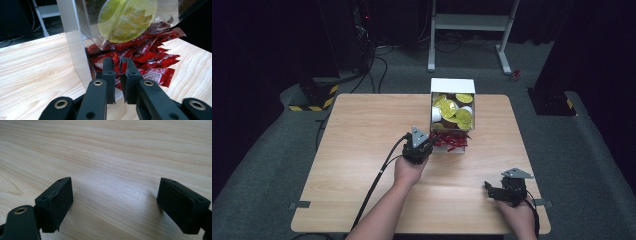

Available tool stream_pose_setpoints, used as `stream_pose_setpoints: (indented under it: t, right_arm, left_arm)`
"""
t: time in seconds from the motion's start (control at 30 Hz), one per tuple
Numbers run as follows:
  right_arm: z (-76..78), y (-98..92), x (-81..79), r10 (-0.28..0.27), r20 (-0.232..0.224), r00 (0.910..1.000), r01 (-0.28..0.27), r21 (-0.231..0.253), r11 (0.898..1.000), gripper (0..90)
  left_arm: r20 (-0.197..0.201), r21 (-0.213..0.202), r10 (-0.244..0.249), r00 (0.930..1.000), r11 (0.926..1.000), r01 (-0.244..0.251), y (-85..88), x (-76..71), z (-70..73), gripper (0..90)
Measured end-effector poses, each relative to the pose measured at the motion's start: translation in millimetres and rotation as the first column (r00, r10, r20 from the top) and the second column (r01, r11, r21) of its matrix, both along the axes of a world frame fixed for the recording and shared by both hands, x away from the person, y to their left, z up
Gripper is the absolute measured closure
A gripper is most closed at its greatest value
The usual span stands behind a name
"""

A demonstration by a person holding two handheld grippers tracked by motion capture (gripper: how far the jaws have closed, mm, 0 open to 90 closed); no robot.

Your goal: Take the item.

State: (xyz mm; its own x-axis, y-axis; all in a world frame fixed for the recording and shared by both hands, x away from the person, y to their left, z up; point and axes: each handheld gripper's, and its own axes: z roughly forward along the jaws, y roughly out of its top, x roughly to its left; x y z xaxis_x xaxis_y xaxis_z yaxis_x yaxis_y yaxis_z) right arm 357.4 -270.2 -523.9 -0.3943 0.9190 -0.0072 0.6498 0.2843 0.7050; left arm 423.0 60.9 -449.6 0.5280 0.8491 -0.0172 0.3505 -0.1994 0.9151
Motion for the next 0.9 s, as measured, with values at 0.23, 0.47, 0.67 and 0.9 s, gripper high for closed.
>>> stream_pose_setpoints:
  t: [0.23,0.47,0.67,0.9]
  right_arm:
    - [0.0,-0.1,0.1,0.002,0.002,1.0000,-0.002,-0.002,1.000,13.8]
    - [0.0,0.0,-0.1,0.001,0.001,1.0000,-0.001,0.000,1.000,13.8]
    - [0.1,0.1,-0.1,0.002,0.000,1.0000,-0.002,0.001,1.000,14.3]
    - [0.1,0.5,-0.6,0.000,0.002,1.0000,0.000,0.001,1.000,14.7]
  left_arm:
    - [-0.001,-0.021,0.064,0.9979,0.9977,-0.064,0.9,4.3,1.2,59.3]
    - [0.035,-0.015,0.054,0.9979,0.9984,-0.054,-3.7,4.2,0.9,62.8]
    - [0.024,-0.012,0.043,0.9988,0.9990,-0.042,-4.4,0.4,-0.6,75.4]
    - [0.022,-0.035,0.024,0.9995,0.9991,-0.024,-1.6,-5.7,1.0,78.8]
